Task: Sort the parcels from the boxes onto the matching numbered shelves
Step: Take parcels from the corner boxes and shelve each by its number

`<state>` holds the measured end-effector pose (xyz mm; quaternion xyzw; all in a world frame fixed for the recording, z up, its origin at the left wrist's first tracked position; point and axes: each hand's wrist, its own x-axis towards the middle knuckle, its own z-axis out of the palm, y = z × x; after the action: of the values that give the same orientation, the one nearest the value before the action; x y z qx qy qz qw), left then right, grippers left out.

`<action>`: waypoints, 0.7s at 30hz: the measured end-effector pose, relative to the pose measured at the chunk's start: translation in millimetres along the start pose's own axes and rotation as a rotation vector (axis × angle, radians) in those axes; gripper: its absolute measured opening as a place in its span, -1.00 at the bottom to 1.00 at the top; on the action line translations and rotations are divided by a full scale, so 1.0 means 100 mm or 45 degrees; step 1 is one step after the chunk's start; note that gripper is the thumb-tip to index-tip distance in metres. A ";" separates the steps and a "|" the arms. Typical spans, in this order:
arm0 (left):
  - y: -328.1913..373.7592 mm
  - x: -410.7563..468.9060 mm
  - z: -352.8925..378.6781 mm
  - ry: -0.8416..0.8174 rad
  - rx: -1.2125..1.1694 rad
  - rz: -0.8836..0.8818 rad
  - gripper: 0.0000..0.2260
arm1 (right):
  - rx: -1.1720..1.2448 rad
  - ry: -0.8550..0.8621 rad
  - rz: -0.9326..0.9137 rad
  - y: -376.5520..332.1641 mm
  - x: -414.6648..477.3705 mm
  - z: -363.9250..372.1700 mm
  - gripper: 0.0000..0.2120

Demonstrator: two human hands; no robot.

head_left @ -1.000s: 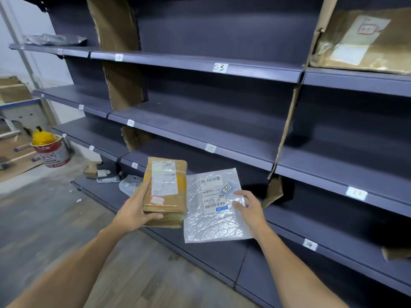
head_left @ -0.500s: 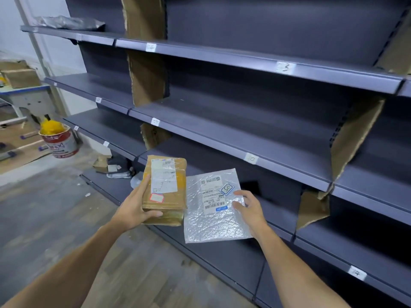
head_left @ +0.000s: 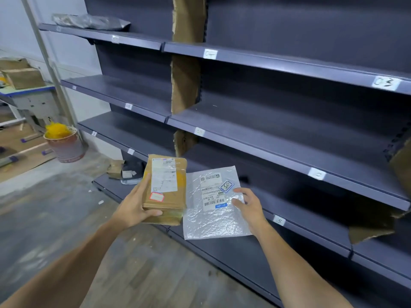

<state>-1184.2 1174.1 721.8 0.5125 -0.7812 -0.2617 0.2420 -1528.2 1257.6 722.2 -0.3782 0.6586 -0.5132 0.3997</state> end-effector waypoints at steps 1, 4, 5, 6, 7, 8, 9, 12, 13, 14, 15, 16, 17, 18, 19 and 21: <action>-0.08 0.02 -0.06 0.007 -0.004 0.009 0.13 | 0.003 -0.005 0.004 -0.02 0.04 0.12 -0.75; -0.38 0.12 -0.26 0.009 -0.006 -0.004 0.11 | 0.003 -0.027 0.021 -0.09 0.18 0.47 -0.74; -0.49 0.17 -0.31 0.013 -0.006 0.000 0.11 | 0.004 -0.038 0.027 -0.11 0.23 0.58 -0.74; -0.58 0.22 -0.36 0.016 -0.006 0.006 0.11 | 0.009 -0.045 0.030 -0.12 0.29 0.69 -0.74; -0.67 0.29 -0.40 0.017 -0.008 0.006 0.11 | 0.004 -0.050 0.035 -0.13 0.36 0.79 -0.74; -0.76 0.36 -0.44 0.019 -0.010 0.002 0.11 | -0.002 -0.051 0.038 -0.13 0.43 0.90 -0.74; -0.84 0.43 -0.48 0.027 -0.018 0.004 0.10 | -0.012 -0.051 0.045 -0.13 0.52 1.00 -0.74; -1.13 0.68 -0.60 0.011 -0.024 0.003 0.11 | -0.001 -0.048 0.059 -0.10 0.81 1.33 -0.75; -1.23 0.79 -0.66 0.004 -0.016 0.022 0.12 | 0.014 -0.040 0.064 -0.10 0.92 1.44 -0.75; -1.31 0.90 -0.71 -0.008 -0.018 0.038 0.13 | 0.027 -0.030 0.066 -0.10 1.03 1.56 -0.75; -1.42 1.01 -0.77 -0.025 -0.025 0.047 0.13 | 0.038 -0.018 0.074 -0.09 1.15 1.68 -0.75; -1.51 1.12 -0.82 -0.053 -0.030 0.042 0.11 | 0.050 -0.005 0.076 -0.09 1.26 1.80 -0.75; -1.60 1.23 -0.88 -0.075 -0.033 0.033 0.08 | 0.063 0.009 0.080 -0.09 1.38 1.93 -0.75; -1.70 1.34 -0.95 -0.095 -0.027 0.015 0.07 | 0.082 0.019 0.086 -0.09 1.49 2.06 -0.75; -1.81 1.47 -1.01 -0.120 -0.016 -0.007 0.08 | 0.101 0.025 0.100 -0.09 1.60 2.19 -0.75; -2.03 1.72 -1.14 -0.174 0.019 -0.044 0.14 | 0.119 0.041 0.134 -0.09 1.79 2.41 -0.75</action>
<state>-1034.8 927.3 692.2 0.5086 -0.7888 -0.2944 0.1799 -1377.5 1002.7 669.5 -0.3155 0.6594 -0.5277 0.4327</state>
